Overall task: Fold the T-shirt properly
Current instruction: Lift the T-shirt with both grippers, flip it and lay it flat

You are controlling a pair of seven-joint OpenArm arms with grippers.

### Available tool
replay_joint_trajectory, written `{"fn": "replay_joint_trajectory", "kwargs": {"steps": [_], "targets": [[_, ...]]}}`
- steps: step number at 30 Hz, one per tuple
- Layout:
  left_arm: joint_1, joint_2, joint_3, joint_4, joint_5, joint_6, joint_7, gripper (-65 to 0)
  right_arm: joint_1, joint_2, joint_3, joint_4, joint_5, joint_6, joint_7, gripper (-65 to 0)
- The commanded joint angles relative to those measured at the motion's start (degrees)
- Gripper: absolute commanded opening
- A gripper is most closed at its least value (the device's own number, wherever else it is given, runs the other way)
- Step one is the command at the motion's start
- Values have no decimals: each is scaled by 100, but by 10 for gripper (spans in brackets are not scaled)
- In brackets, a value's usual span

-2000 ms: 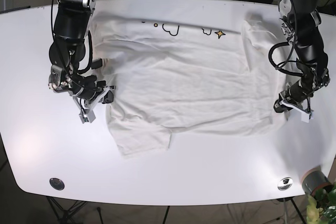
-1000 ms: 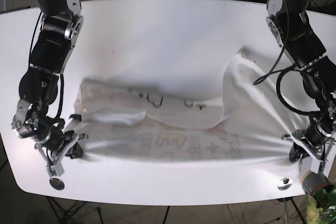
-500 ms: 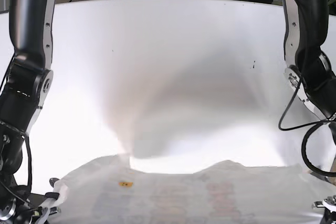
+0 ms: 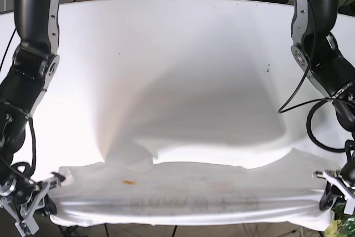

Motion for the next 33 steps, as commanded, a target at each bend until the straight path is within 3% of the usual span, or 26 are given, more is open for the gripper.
{"fn": "replay_joint_trajectory", "kwargs": {"steps": [1,10,20,33], "targets": [[105,-147,-267,261,120,-28,-151,-650,-264,117,237,484,-123,-31,108,-628],[1749,-112,-918,709,120,-28,-159,-650,-2453,-217,1046,1512,-105,-23,108,-628],[3375,372,-1278,1272,120,-28,-168,-650,-4000,-595,1459,2066,431,-67,46,-628],[4747,442,-1375,1404,112,-28,-168,-650,-5178,-621,1486,2286,475,-23,-130,-628]]}}
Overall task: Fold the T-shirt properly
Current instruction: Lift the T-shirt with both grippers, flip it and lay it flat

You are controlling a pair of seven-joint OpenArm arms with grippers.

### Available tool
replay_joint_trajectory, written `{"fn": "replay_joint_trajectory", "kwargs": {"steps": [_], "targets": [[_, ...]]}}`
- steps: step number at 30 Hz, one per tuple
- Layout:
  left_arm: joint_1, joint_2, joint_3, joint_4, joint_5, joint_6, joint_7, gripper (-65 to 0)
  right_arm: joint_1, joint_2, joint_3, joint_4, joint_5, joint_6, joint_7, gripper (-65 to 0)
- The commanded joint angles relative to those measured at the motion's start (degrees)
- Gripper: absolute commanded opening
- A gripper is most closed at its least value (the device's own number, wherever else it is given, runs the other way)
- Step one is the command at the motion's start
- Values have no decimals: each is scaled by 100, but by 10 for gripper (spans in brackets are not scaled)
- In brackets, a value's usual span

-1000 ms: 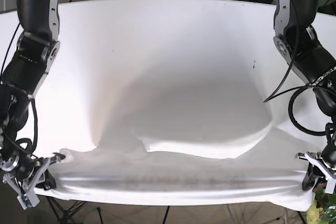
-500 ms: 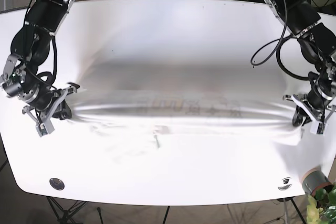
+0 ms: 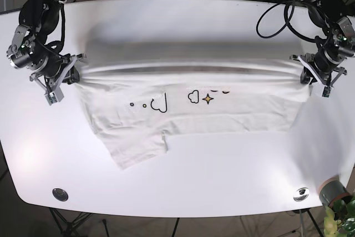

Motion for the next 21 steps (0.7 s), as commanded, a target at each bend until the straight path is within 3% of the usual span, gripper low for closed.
{"fn": "replay_joint_trajectory", "kwargs": {"steps": [1,7,11,17,20,21], "targets": [[50,-144,-55,136,48,60,-122,-650,-46,146,52,109,38,1,76,-628],[472,-135,-266,444,92,60,-122,-650,-442,313,52,109,592,-34,67,-626],[648,-152,-292,505,101,60,-87,-644,-644,348,52,109,671,-34,-39,-625],[903,-170,-336,523,101,60,-78,-407,-1005,366,8,118,671,-7,-39,-610],[1043,-179,-345,523,101,60,-78,-347,-1233,427,8,285,759,-7,-39,-507],[1131,-179,-345,514,101,60,-96,-335,-1418,507,17,434,838,-7,-39,-438]]}}
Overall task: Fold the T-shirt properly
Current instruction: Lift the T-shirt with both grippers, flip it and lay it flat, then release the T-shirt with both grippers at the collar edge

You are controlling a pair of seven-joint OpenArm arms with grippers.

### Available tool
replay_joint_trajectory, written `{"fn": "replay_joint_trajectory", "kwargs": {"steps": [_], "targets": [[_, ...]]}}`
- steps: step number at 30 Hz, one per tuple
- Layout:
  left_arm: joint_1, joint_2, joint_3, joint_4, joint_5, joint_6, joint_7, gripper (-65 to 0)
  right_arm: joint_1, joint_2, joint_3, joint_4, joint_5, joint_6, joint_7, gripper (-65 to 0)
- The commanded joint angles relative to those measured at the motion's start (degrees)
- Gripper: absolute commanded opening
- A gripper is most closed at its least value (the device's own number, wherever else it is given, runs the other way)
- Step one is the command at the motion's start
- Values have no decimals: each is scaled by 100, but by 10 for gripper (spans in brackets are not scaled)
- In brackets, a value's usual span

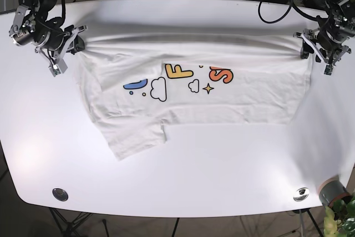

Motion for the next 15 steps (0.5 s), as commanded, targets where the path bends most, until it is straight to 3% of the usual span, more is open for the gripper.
{"fn": "replay_joint_trajectory", "kwargs": {"steps": [1,5,7,10,15], "targets": [[113,-164,-54,108,3,51,-81,-325,-265,308,54,494,266,12,71,-358],[324,-269,-54,125,-41,51,-72,-317,-669,413,203,863,961,21,71,-113],[351,-296,-63,152,-50,51,-72,-317,-766,563,388,863,1418,21,71,-57],[465,-383,-265,442,-226,51,-63,-314,-801,642,643,828,1902,21,79,-84],[641,-507,-327,741,-683,51,-63,-317,-660,624,678,837,1945,12,79,-132]]}}
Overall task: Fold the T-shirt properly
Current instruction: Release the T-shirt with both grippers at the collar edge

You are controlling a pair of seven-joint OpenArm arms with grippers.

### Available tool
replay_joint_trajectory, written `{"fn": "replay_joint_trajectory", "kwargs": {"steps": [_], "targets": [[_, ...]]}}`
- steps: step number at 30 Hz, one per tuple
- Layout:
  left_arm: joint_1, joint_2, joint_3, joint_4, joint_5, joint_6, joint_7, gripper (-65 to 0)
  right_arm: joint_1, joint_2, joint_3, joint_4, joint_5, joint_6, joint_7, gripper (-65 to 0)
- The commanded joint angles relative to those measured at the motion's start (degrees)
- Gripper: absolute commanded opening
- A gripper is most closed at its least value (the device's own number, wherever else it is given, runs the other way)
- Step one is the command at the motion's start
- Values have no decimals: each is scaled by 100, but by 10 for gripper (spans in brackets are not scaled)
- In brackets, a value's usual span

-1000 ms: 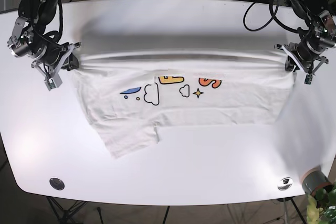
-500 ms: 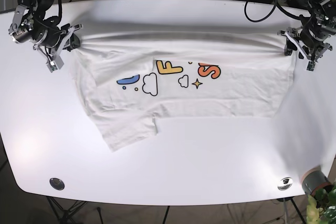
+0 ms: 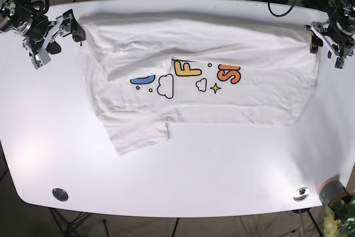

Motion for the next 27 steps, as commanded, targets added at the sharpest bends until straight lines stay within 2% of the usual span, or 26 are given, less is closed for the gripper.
{"fn": "replay_joint_trajectory", "kwargs": {"steps": [1,4,8,11,14,17,19,22,24,27], "targets": [[-15,-164,-12,166,-139,7,-39,-317,81,34,7,87,105,12,84,-132],[-15,-172,-56,219,-262,7,-39,-315,98,-98,-213,79,70,-32,84,-135],[-24,-155,-144,201,-174,7,-65,-317,98,-185,-538,79,-378,-23,93,-155],[-68,-84,-12,210,151,7,-83,-318,142,-423,-802,79,-686,-23,119,-206],[-270,171,199,245,468,7,-83,-318,300,-731,-995,79,-1152,-23,119,-301],[-296,258,322,280,793,7,-92,-318,388,-862,-1285,96,-1706,-23,119,-344],[-305,338,384,289,1118,7,-171,-318,459,-915,-1408,96,-2101,-23,119,-336],[-376,434,524,236,1610,7,-734,-318,485,-977,-1479,96,-2523,-23,277,-301],[-270,434,621,61,1936,7,-1050,-318,459,-1029,-1522,96,-2726,-23,374,-282],[-270,434,577,-326,2191,7,-1366,-318,459,-1082,-1549,79,-2910,-23,391,-292]]}}
